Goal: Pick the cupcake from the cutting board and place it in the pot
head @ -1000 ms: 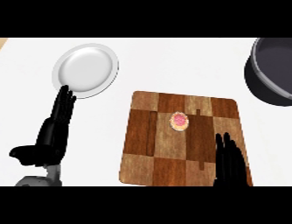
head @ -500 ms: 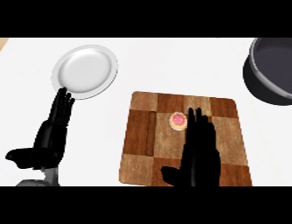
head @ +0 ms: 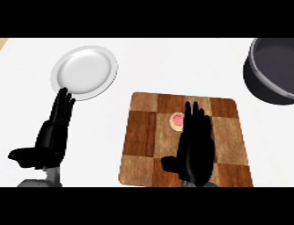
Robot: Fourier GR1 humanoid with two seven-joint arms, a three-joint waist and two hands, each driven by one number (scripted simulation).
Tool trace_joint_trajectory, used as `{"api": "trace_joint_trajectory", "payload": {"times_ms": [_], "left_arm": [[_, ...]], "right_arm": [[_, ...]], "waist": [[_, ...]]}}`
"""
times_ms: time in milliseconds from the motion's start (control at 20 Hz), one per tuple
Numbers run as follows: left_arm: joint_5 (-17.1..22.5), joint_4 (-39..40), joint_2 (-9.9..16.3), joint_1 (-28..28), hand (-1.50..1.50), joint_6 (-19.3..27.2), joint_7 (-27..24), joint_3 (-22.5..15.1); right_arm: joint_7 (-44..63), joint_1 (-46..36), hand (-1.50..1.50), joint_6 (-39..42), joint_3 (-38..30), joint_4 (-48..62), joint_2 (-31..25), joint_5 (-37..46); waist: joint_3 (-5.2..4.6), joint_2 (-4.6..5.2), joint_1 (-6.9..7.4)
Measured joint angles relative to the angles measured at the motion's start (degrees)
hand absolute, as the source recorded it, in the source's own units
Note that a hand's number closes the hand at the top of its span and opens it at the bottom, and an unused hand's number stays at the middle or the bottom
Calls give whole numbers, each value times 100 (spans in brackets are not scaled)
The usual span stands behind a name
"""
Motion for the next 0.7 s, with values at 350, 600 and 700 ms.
{"api": "trace_joint_trajectory", "payload": {"times_ms": [350,600,700], "left_arm": [[-223,-175,-166,134,0,44,60,-111],[-211,-143,-180,-52,0,22,193,-11],[-207,-200,-164,35,0,-33,167,11]], "right_arm": [[-131,-216,150,-226,-157,406,-7,-238],[-240,-421,150,-422,-195,684,33,322],[-292,-409,150,-443,-237,612,33,486]], "waist": [[-10,-28,-5],[-9,-42,-5],[-8,-46,-7]]}}
